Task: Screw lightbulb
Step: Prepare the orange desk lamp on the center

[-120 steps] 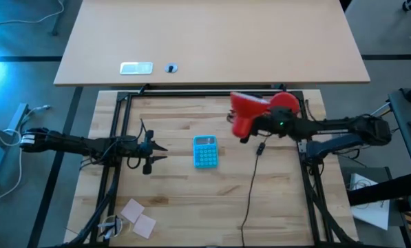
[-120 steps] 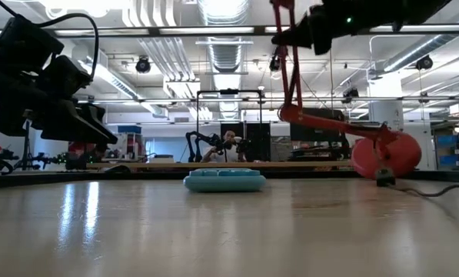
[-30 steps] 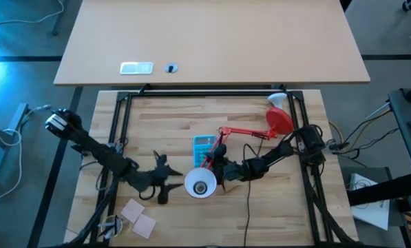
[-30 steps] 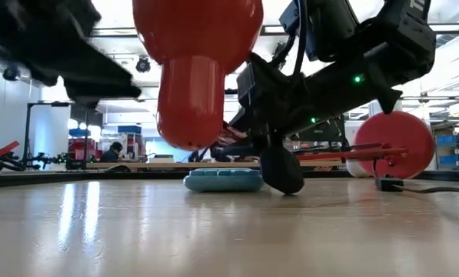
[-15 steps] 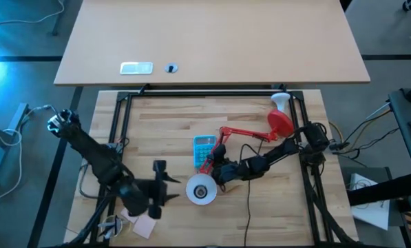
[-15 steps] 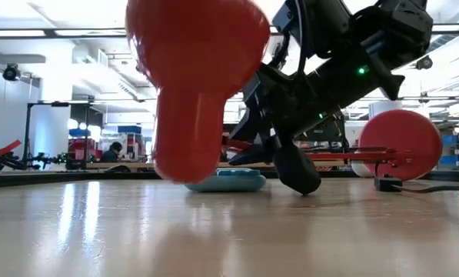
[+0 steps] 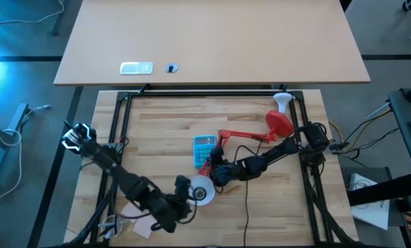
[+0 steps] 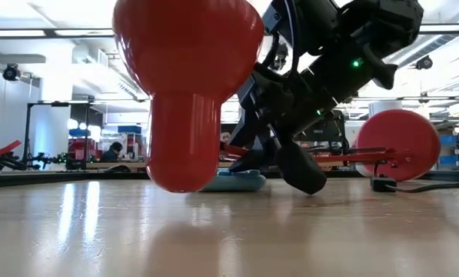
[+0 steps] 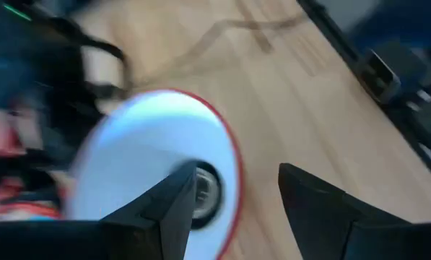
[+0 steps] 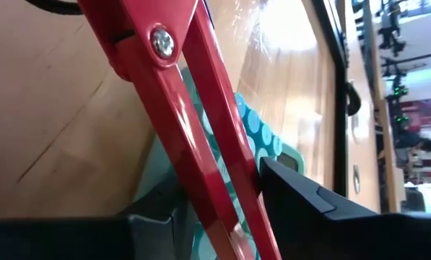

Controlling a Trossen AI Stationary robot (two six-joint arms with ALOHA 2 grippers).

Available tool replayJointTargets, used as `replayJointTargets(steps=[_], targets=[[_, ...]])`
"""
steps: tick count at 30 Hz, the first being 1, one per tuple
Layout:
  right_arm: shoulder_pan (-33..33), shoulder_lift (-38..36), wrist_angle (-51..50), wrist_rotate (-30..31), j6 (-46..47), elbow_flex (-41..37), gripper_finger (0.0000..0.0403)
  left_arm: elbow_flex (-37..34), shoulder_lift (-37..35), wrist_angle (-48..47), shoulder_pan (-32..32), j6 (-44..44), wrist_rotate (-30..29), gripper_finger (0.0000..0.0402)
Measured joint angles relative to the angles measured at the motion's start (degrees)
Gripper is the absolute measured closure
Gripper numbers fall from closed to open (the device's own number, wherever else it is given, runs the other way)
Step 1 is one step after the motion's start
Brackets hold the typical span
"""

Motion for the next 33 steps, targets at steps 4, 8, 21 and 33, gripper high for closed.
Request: replayJointTargets(steps=[4, 8, 21, 33], targets=[[-0.02, 0.00, -3.31, -0.39, 1.10, 1.73, 0.0271, -0.57, 1.34, -0.04, 2.90, 0.56, 3.64, 0.0226], [-0.04, 0.00, -5.60, -0.54, 1.05, 3.17, 0.0270, -0.56, 2.14, -0.33, 4.46, 1.77, 3.01, 0.0240], [0.14, -0.24, -11.68, -0.50, 1.37, 6.29, 0.0229, -2.77, 2.07, -3.56, 4.78, 2.18, 4.70, 0.0390], [0.71, -10.70, -35.12, -6.30, 10.02, 12.69, 0.0208, 2.26, 1.07, -22.37, 5.31, 2.25, 2.40, 0.0397]])
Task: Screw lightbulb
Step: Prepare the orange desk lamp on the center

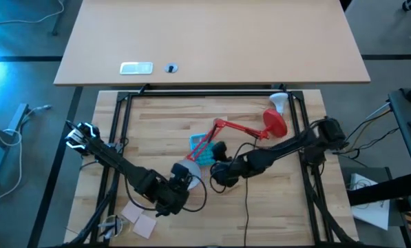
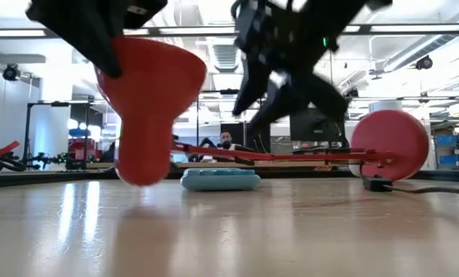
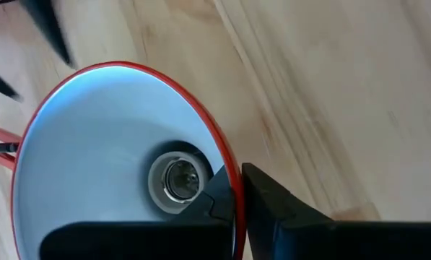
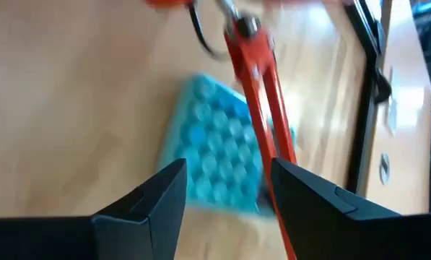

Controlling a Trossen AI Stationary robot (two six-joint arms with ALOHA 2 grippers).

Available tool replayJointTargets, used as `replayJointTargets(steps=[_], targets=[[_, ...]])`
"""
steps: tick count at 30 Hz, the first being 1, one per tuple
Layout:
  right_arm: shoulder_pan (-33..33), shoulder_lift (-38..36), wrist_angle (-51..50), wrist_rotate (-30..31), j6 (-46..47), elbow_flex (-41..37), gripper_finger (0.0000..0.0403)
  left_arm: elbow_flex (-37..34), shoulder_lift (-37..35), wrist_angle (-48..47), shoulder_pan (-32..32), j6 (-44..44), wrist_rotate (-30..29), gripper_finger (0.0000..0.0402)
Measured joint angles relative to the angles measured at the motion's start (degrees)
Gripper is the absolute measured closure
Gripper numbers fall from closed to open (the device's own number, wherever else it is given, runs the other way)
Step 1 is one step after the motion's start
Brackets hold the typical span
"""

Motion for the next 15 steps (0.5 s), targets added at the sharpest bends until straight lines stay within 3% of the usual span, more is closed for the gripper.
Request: replayJointTargets(steps=[7, 15], targets=[[-2.74, -6.31, -3.12, 0.06, 6.56, -1.49, 0.0208, 1.06, -0.16, -7.41, 0.53, 0.80, -1.80, 0.0398], [-3.57, -5.52, -3.75, -1.53, 11.16, -4.17, 0.0211, -3.15, -1.81, -8.70, 6.29, 2.51, -5.02, 0.0399]])
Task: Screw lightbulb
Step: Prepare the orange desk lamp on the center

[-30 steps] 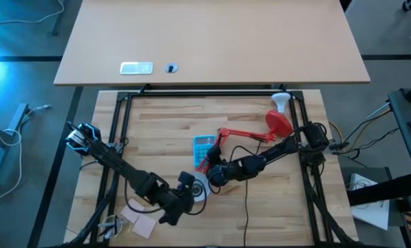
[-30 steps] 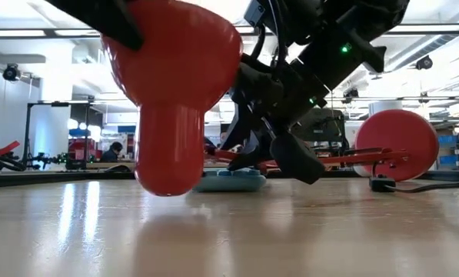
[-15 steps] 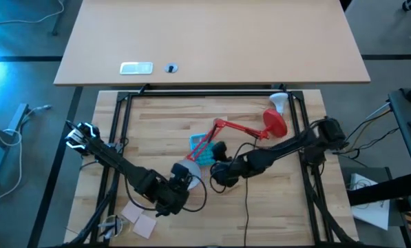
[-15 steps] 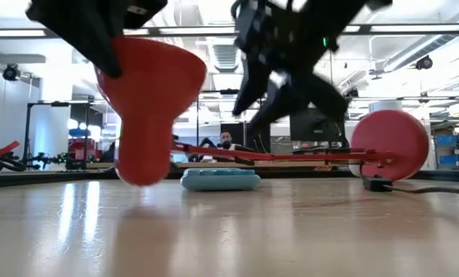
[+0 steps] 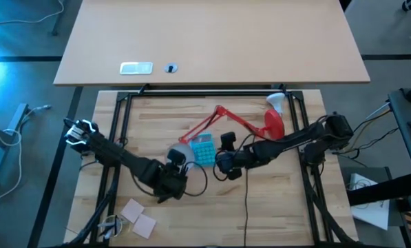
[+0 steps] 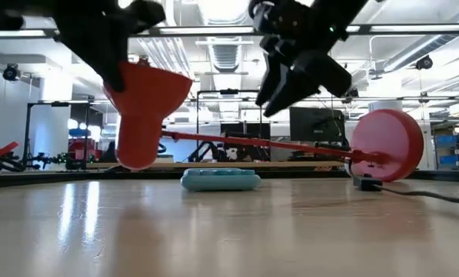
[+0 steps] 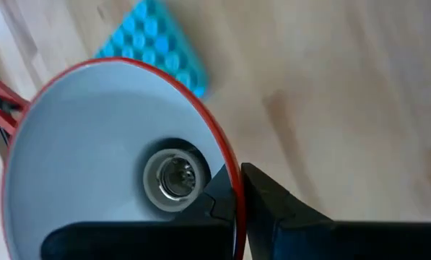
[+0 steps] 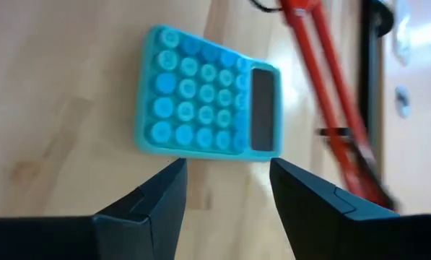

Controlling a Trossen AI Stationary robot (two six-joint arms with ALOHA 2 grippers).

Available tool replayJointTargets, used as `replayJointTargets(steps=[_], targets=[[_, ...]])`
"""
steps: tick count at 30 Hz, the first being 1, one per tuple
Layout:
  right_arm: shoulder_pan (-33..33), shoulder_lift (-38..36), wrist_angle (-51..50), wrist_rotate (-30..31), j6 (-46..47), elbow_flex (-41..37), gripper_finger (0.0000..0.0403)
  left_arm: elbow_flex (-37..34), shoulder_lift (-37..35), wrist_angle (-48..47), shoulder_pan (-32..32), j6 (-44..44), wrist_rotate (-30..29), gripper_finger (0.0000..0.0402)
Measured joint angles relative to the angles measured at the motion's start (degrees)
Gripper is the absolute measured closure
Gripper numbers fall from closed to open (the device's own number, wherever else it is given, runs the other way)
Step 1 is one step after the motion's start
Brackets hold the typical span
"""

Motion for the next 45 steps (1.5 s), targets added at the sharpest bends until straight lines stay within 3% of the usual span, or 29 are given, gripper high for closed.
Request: replayJointTargets(steps=[8, 19, 27, 32, 41, 45], targets=[[1.16, 0.37, -0.79, -0.59, 5.34, -2.07, 0.0208, -5.76, -0.54, -0.04, 2.43, 0.14, 0.84, 0.0398], [0.35, -3.45, -2.33, -2.13, 10.46, 0.91, 0.0169, -3.48, -3.20, -0.47, 2.36, -0.81, 1.99, 0.0341], [-10.30, -11.89, -6.10, -5.30, 21.07, 2.36, 0.0146, -1.88, -5.66, 1.77, 2.32, -2.41, 2.65, 0.0305], [-14.65, -13.92, -7.82, -8.35, 19.85, 2.31, 0.0146, -2.68, -5.65, 2.29, 2.34, -1.67, 3.15, 0.0298], [-15.71, -4.20, 0.56, -20.79, 14.74, 2.25, 0.0152, -4.26, -4.92, 4.83, 2.32, -1.64, 3.21, 0.0298], [-18.75, 1.69, 6.23, -22.47, 13.32, 2.18, 0.0155, -4.24, -5.01, 4.64, 2.32, -2.15, 3.24, 0.0298]])
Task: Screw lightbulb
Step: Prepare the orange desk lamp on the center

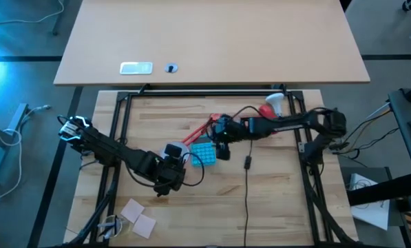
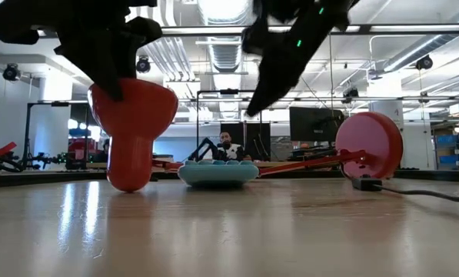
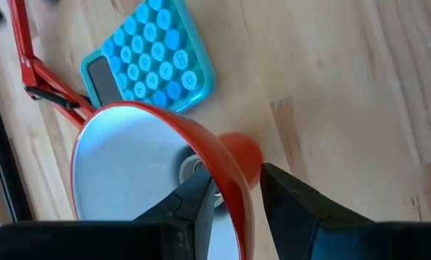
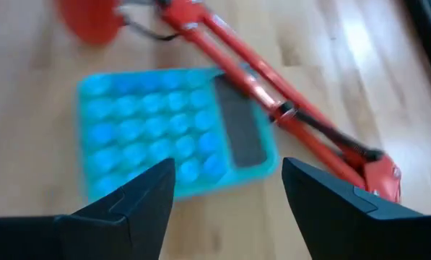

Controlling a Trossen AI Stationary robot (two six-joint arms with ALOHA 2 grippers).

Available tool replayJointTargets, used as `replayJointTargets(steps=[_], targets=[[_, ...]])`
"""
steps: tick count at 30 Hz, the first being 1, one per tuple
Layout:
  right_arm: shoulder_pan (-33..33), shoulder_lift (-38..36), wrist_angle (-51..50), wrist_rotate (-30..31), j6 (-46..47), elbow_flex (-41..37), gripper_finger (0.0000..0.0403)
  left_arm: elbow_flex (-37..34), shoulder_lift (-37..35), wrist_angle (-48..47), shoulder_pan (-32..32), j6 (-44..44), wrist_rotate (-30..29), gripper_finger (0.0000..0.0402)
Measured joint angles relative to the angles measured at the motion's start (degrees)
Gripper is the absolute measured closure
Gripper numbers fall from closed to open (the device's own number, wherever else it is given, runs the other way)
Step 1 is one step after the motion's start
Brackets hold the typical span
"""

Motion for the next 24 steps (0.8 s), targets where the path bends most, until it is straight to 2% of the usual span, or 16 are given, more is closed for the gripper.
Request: replayJointTargets(steps=[4, 9, 12, 17, 20, 24], targets=[[-5.78, 3.45, 7.65, -0.99, 2.53, 0.16, 0.0174, 0.00, -0.02, 0.05, 0.00, -0.46, 0.01, 0.0298], [-11.57, 9.28, 8.50, -11.38, 0.99, 2.26, 0.0219, 0.00, -0.02, 0.22, 0.00, -0.46, 0.02, 0.0298], [-12.64, 12.26, 8.67, -16.16, -2.69, 3.61, 0.0258, 0.00, -0.02, 0.21, 0.02, -0.42, 0.02, 0.0298], [-12.49, 14.46, 8.20, -16.92, -12.81, 5.75, 0.0317, 0.00, -0.02, 0.43, 0.07, -0.49, -0.01, 0.0298], [-12.08, 14.80, 6.07, -17.15, -18.39, 8.59, 0.0322, -0.02, -0.02, 0.46, 0.07, -1.10, 0.00, 0.0298], [-13.16, 17.80, -0.01, -20.65, -22.91, 14.71, 0.0282, -0.02, -0.02, 0.82, 0.07, -1.37, -1.19, 0.0298]])
